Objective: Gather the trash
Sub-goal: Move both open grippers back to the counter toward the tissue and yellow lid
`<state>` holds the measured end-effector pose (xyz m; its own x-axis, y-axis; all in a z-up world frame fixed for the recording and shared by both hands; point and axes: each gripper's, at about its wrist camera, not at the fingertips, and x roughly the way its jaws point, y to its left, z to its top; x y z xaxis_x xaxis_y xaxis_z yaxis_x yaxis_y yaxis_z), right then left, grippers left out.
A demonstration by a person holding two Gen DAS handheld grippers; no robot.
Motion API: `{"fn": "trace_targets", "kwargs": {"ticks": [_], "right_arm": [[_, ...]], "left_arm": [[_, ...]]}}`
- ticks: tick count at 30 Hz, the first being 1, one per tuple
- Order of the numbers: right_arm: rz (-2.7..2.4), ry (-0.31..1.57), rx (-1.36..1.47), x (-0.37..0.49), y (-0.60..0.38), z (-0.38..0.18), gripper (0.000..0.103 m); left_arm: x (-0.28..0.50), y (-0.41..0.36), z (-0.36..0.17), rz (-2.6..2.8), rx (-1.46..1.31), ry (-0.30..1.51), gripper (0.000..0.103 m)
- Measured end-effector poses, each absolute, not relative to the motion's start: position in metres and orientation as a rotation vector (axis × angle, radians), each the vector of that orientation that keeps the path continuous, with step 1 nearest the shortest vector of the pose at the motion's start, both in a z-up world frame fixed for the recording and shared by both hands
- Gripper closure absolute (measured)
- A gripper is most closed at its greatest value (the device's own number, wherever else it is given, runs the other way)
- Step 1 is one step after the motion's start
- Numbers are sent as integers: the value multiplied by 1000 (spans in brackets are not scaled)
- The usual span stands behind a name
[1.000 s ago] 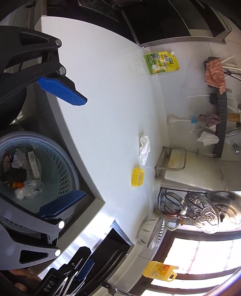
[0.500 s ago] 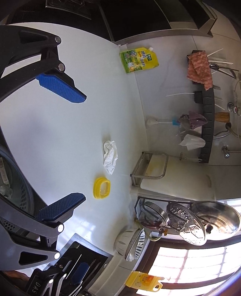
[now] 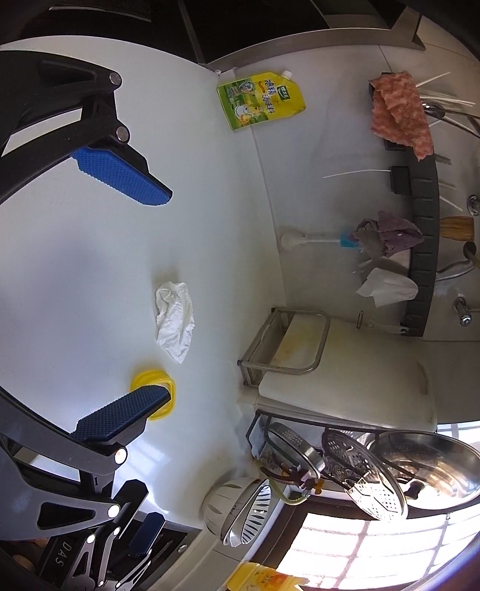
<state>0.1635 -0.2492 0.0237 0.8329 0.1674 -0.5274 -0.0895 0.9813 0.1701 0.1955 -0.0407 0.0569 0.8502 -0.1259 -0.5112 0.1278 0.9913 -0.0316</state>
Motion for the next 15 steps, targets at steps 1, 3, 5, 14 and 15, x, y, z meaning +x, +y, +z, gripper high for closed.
{"fn": "trace_targets", "kwargs": {"ticks": [1, 3, 5, 14, 15], "right_arm": [[141, 579, 145, 171, -250, 22, 27], [147, 598, 151, 185, -250, 18, 27], [151, 614, 151, 198, -249, 12, 27], [172, 700, 157, 246, -236, -16, 27], [172, 709, 158, 250, -235, -19, 27]], "left_arm": [[201, -41, 56, -133, 5, 541, 7], [214, -42, 51, -129, 13, 553, 6], [225, -42, 46, -124, 16, 563, 6], [267, -32, 19, -94, 10, 636, 6], [270, -30, 18, -91, 6, 640, 6]]}}
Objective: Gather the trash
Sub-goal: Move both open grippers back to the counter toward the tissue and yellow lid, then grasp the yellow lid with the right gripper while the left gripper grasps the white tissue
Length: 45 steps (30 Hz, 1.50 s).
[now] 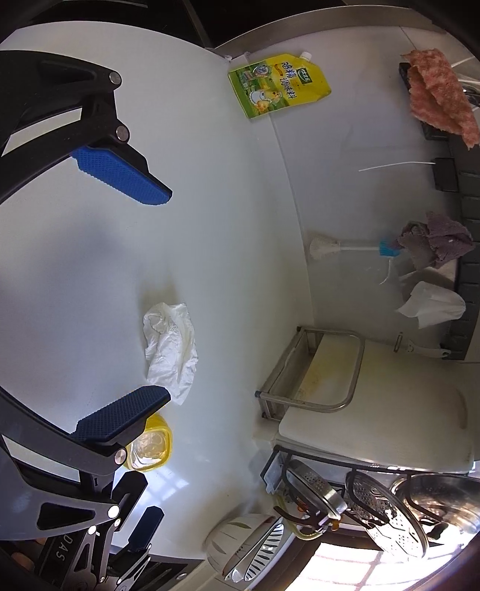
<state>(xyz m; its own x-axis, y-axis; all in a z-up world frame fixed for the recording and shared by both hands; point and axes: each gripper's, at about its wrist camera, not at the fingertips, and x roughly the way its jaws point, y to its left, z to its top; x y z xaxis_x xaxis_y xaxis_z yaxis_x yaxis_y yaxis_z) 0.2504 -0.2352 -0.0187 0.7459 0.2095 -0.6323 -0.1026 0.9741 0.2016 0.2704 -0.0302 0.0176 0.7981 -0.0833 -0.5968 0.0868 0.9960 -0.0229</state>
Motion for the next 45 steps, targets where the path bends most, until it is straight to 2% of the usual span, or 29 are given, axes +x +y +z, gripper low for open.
{"fn": "trace_targets", "kwargs": {"ticks": [31, 34, 35, 45], "right_arm": [[97, 878, 104, 305, -218, -58, 27], [90, 879, 82, 307, -216, -58, 30], [88, 877, 69, 307, -215, -58, 36], [110, 829, 136, 303, -249, -41, 37]], "left_arm": [[294, -12, -4, -70, -34, 690, 6], [295, -14, -4, -68, -29, 694, 6], [295, -14, -5, -68, -29, 698, 6], [297, -32, -4, -79, -15, 722, 6]]}}
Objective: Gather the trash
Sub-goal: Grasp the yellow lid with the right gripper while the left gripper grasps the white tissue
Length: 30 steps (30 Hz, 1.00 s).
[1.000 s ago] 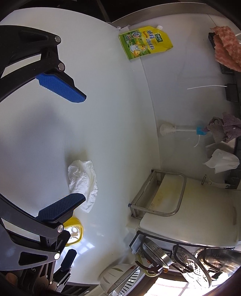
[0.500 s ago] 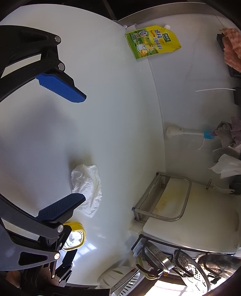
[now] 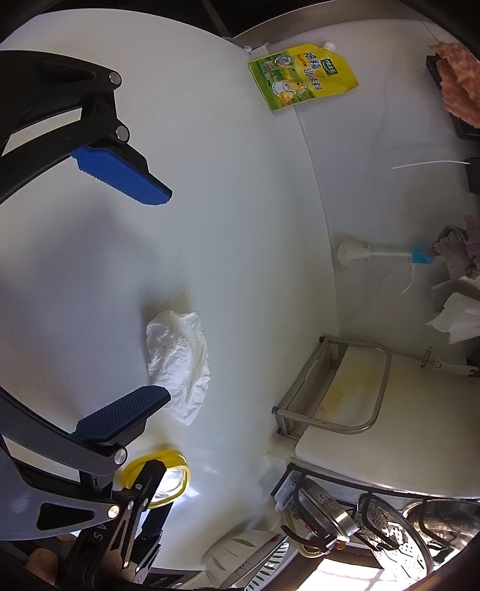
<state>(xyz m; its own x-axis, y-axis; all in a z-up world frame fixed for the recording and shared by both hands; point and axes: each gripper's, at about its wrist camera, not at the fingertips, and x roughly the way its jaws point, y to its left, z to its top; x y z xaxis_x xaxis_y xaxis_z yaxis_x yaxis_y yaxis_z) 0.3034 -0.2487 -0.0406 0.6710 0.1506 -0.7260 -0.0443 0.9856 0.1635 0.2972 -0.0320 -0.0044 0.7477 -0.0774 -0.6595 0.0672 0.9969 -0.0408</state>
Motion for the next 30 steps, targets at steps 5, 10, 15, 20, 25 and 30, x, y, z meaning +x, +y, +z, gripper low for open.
{"fn": "trace_targets", "kwargs": {"ticks": [5, 10, 15, 20, 25, 30], "right_arm": [[58, 781, 196, 296, -288, -31, 37], [6, 757, 211, 289, -314, -31, 37], [11, 734, 281, 283, -334, -29, 37], [24, 730, 296, 282, -335, -29, 37], [48, 719, 334, 281, -339, -27, 37], [57, 724, 366, 280, -342, -28, 37]], "left_arm": [[309, -57, -8, -103, -9, 749, 6], [329, -83, -15, -84, 11, 763, 6], [348, -100, -25, -43, 54, 798, 6], [359, -108, -33, -11, 83, 832, 6], [367, -105, -42, 14, 77, 866, 22], [369, -107, -48, 30, 95, 890, 44]]}}
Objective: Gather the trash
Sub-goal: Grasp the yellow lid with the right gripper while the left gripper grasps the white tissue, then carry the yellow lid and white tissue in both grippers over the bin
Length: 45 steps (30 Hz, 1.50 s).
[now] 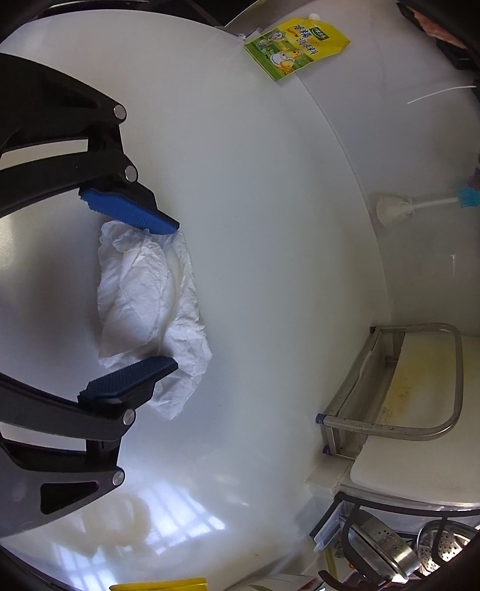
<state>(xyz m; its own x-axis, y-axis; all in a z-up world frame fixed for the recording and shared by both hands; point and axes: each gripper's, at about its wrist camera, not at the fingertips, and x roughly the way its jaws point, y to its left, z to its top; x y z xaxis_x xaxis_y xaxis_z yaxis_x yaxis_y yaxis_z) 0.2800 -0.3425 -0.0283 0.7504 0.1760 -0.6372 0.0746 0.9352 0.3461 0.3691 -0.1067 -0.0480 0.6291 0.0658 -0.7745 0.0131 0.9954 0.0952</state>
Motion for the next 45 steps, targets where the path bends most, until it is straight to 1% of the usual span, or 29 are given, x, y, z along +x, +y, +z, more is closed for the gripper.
{"fn": "trace_targets", "kwargs": {"ticks": [1, 3, 4, 5, 6, 8, 14, 20, 27, 33, 39, 45], "right_arm": [[59, 726, 366, 280, -342, -29, 37], [62, 727, 367, 280, -341, -29, 37], [64, 727, 368, 280, -341, -29, 37], [66, 727, 368, 280, -341, -29, 37], [67, 727, 369, 280, -341, -29, 37], [69, 726, 369, 280, -341, -29, 37], [77, 713, 356, 278, -336, -27, 37], [106, 687, 327, 255, -322, -17, 37], [87, 677, 322, 179, -315, -19, 37], [70, 644, 301, 100, -304, -5, 37], [87, 601, 260, 28, -278, 9, 37], [102, 587, 275, -26, -259, 1, 37]], "left_arm": [[368, -108, -48, 25, 100, 887, 47], [367, -111, -48, 14, 106, 885, 64], [366, -111, -47, 1, 102, 886, 69], [365, -112, -47, -9, 98, 889, 80], [365, -112, -47, -13, 101, 890, 86], [361, -112, -45, -8, 110, 882, 88], [332, -107, -24, -37, 119, 824, 89], [275, -92, 3, -58, 134, 752, 89], [201, -73, 23, -94, 138, 700, 89], [138, -67, 29, -112, 157, 650, 89], [83, -63, 31, -145, 133, 638, 89], [36, -57, 21, -165, 117, 642, 89]]}}
